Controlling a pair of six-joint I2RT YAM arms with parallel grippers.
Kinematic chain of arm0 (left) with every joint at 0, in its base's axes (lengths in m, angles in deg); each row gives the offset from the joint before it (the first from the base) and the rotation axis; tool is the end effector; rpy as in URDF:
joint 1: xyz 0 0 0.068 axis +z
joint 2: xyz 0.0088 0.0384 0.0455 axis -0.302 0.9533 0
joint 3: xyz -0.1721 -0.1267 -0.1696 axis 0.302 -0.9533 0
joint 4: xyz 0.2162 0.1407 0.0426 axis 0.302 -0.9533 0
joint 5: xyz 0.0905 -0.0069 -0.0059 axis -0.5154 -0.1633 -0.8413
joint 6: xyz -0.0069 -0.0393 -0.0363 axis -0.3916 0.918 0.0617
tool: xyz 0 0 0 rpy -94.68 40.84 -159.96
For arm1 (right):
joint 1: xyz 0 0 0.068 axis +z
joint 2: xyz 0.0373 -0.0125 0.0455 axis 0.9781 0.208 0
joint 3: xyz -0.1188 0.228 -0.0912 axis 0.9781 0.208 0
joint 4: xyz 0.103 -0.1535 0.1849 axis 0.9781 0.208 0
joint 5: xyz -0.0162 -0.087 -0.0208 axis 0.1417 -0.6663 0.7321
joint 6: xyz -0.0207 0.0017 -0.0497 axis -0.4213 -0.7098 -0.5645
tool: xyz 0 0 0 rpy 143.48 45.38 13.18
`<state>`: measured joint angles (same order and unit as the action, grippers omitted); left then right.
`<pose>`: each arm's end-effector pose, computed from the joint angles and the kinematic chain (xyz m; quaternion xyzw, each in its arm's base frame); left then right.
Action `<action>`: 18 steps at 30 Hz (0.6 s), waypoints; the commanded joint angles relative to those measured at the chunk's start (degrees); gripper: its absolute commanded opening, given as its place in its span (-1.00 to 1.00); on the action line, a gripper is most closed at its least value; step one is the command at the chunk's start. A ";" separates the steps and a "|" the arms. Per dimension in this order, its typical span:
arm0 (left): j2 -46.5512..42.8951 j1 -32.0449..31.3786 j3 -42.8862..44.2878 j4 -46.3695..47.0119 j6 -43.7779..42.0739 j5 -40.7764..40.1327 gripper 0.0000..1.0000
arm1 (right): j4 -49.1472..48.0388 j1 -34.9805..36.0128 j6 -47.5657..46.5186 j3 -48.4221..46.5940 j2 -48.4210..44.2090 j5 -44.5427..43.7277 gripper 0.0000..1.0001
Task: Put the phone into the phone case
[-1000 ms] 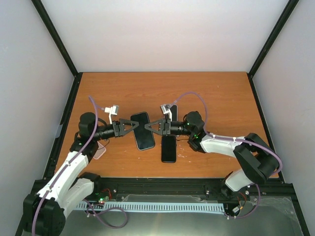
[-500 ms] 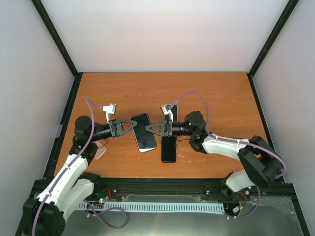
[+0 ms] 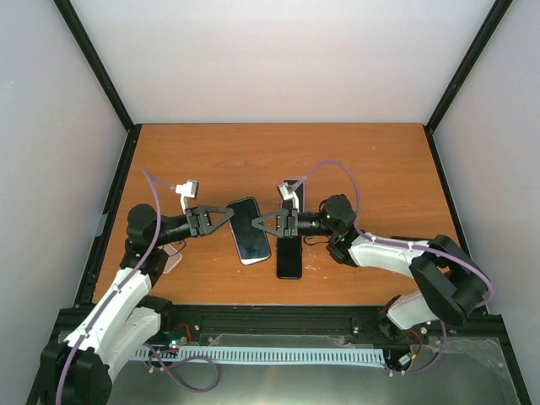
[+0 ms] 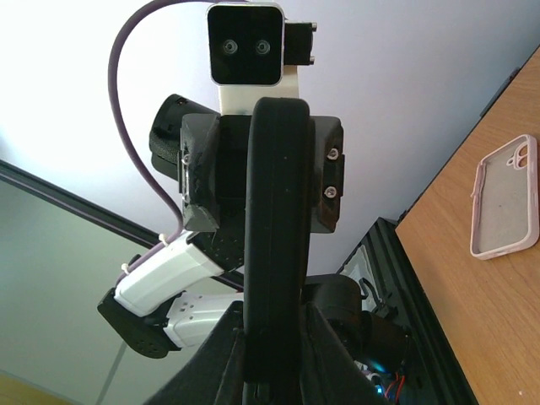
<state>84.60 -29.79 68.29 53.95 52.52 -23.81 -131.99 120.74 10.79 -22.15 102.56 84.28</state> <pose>0.1639 -0.0668 0.2780 0.0431 0.6903 -0.6714 0.2663 0.1954 0.2178 0.2513 -0.1811 0.6474 0.7233 0.1579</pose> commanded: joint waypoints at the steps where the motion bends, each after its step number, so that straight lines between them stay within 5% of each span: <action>1: -0.94 0.34 -1.45 6.63 3.24 -0.34 -0.17 | -6.39 -0.16 1.93 0.66 -1.88 0.19 -0.78; 11: -0.77 0.34 -1.47 2.60 0.91 -1.56 -0.98 | -6.07 -0.20 1.96 0.89 -1.61 0.06 -0.62; 15: -0.81 0.34 0.00 -1.66 -1.23 -2.35 -0.99 | -4.71 -0.20 1.09 0.53 -1.32 -0.41 -0.51; 18: -0.73 0.39 2.12 -7.41 -4.08 -3.23 -0.99 | -3.41 -0.20 0.66 -0.26 -1.00 -0.49 -0.63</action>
<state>84.41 -29.79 66.19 53.43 53.00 -25.58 -133.78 120.74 12.78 -21.28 102.43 84.19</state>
